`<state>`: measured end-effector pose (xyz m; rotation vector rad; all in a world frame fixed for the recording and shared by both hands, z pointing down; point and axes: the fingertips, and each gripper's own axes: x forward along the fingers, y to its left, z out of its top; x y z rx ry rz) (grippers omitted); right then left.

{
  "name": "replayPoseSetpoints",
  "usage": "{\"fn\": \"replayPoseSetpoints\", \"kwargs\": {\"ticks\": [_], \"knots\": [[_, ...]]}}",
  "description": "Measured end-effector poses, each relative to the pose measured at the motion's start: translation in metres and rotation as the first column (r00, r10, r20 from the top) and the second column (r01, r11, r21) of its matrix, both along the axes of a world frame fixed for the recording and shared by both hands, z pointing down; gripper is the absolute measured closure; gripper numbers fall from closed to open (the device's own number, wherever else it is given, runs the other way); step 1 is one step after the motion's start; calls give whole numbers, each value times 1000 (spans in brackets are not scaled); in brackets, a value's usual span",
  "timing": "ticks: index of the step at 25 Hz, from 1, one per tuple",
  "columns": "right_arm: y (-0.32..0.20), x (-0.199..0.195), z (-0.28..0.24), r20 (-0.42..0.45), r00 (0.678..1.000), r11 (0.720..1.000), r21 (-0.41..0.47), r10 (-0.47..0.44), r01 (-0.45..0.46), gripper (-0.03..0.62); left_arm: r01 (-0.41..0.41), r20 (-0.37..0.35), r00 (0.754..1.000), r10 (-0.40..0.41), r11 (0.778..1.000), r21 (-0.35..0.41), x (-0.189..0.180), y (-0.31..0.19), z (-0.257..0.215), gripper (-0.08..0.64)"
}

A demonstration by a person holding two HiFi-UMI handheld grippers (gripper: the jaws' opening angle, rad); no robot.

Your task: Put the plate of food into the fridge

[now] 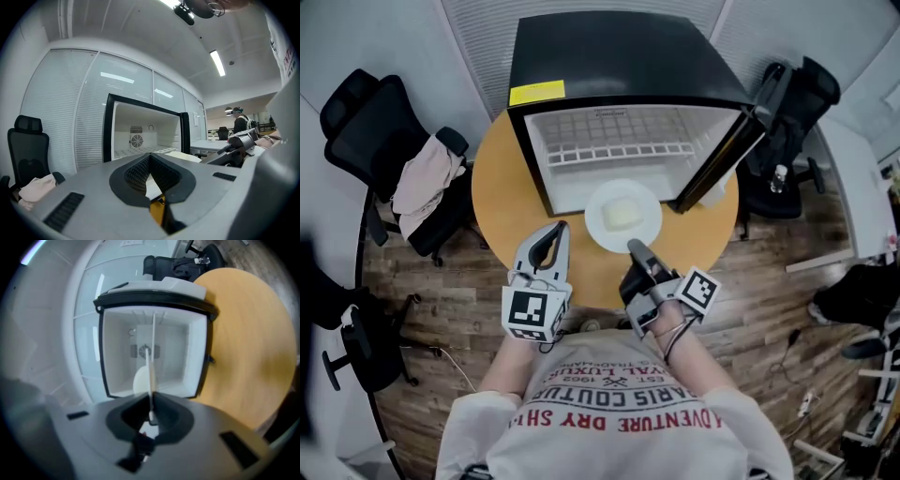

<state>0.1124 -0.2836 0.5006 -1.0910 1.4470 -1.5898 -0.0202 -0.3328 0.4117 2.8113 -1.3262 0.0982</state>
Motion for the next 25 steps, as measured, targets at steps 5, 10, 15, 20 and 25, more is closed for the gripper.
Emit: {"fn": "replayPoseSetpoints", "kwargs": {"ticks": [5, 10, 15, 20, 25], "knots": [[-25, 1, -1, -4, 999, 999, -2, -36, 36, 552, 42, -8, 999, -42, 999, -26, -2, -18, 9, 534], [-50, 9, -6, 25, 998, 998, -7, -65, 65, 552, 96, -8, 995, -96, 995, -38, 4, -35, 9, 534], [-78, 17, -13, 14, 993, 993, -2, -119, 119, 552, 140, -19, 990, -141, 989, -39, 11, -54, 5, 534], [-105, 28, -16, 4, 990, 990, 5, -143, 143, 552, 179, -15, 984, -179, 983, -46, 19, -64, 8, 534], [-123, 34, -9, 11, 989, 989, -10, -150, 150, 552, 213, -4, 977, -213, 976, -51, 23, -75, 11, 534]]}}
